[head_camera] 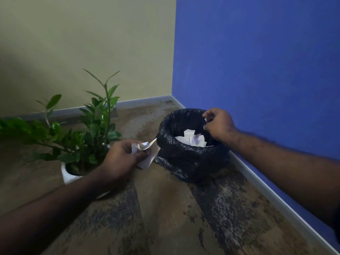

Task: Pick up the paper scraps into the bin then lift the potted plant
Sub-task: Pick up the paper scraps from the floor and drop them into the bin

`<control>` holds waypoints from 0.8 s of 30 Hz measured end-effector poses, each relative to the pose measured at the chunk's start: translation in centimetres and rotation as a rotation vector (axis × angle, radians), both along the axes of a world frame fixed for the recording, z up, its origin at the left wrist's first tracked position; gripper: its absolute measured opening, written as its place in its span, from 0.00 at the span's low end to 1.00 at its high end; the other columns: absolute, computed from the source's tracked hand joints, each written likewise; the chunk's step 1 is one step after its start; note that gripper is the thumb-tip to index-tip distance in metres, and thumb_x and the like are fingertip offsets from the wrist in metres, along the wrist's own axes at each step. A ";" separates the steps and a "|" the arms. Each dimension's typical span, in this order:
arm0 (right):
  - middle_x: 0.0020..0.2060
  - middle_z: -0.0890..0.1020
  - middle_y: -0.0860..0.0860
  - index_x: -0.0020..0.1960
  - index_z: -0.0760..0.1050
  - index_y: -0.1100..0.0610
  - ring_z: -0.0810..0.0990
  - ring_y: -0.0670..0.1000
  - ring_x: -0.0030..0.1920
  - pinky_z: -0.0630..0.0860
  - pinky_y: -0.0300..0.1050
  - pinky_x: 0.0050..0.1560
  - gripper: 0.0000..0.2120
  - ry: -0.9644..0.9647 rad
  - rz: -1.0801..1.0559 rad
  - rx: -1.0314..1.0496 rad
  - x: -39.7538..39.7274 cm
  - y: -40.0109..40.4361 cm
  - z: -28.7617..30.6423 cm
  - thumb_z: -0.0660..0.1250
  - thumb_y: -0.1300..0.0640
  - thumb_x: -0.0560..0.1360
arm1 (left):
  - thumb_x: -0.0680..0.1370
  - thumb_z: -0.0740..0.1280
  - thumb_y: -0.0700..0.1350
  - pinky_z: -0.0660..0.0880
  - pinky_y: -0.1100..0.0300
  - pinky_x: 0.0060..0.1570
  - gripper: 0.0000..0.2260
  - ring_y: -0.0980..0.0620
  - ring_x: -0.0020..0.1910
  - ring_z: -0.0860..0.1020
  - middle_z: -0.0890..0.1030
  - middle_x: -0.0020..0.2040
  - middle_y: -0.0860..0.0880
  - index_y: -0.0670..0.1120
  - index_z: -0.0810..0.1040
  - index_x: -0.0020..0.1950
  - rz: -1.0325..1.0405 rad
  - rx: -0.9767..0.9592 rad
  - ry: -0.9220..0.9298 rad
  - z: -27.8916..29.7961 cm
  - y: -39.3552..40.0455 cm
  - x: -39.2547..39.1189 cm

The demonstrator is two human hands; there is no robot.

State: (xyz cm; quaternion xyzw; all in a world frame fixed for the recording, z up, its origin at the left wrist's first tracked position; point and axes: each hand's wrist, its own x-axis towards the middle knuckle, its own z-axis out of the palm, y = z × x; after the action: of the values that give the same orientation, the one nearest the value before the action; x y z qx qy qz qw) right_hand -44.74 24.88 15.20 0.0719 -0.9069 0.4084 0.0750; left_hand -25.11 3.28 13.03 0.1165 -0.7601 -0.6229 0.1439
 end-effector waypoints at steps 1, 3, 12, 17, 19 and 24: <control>0.35 0.78 0.45 0.39 0.75 0.48 0.81 0.53 0.40 0.81 0.48 0.43 0.15 0.015 -0.023 -0.014 -0.2 0.0 0.0 0.70 0.68 0.66 | 0.73 0.73 0.39 0.75 0.67 0.34 0.03 0.56 0.36 0.80 0.85 0.39 0.47 0.43 0.85 0.46 0.011 -0.034 -0.015 0.2 0.2 -0.7; 0.32 0.77 0.45 0.37 0.74 0.49 0.80 0.53 0.36 0.80 0.49 0.41 0.13 0.029 -0.061 -0.053 -0.3 0.0 0.1 0.68 0.67 0.67 | 0.73 0.74 0.42 0.75 0.64 0.36 0.05 0.55 0.36 0.79 0.85 0.40 0.47 0.43 0.85 0.48 0.057 -0.098 -0.023 0.5 0.8 -2.3; 0.42 0.84 0.48 0.40 0.78 0.50 0.80 0.41 0.39 0.78 0.35 0.36 0.17 0.024 0.054 -0.131 -0.3 -0.4 -0.3 0.62 0.71 0.70 | 0.69 0.77 0.42 0.74 0.68 0.27 0.09 0.65 0.26 0.78 0.81 0.33 0.58 0.51 0.79 0.37 0.143 -0.025 0.046 2.1 5.8 -8.8; 0.36 0.85 0.50 0.37 0.78 0.51 0.85 0.51 0.38 0.83 0.56 0.44 0.08 -0.048 0.008 -0.219 -0.8 0.3 -0.6 0.67 0.62 0.72 | 0.67 0.79 0.46 0.76 0.67 0.28 0.12 0.60 0.31 0.79 0.82 0.37 0.55 0.49 0.79 0.45 0.255 0.051 0.036 2.3 7.3 -10.9; 0.29 0.84 0.50 0.35 0.78 0.53 0.85 0.51 0.31 0.83 0.58 0.42 0.07 -0.049 0.013 -0.233 -0.9 0.5 -0.7 0.70 0.51 0.70 | 0.67 0.79 0.46 0.79 0.61 0.34 0.11 0.54 0.34 0.80 0.83 0.38 0.51 0.48 0.80 0.44 0.255 0.075 0.007 2.1 7.8 -11.5; 0.31 0.85 0.47 0.39 0.79 0.42 0.85 0.52 0.35 0.82 0.60 0.45 0.07 -0.073 0.059 -0.238 -1.0 0.8 -1.4 0.64 0.42 0.67 | 0.71 0.75 0.40 0.83 0.49 0.41 0.12 0.46 0.39 0.83 0.84 0.43 0.45 0.45 0.81 0.53 0.225 0.172 -0.078 1.6 9.1 -13.0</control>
State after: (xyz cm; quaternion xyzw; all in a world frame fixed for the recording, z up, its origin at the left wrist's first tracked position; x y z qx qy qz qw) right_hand -45.77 25.65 13.84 0.0744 -0.8516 0.5174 0.0380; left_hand -38.14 12.41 14.66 0.2371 -0.6910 -0.6606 0.1728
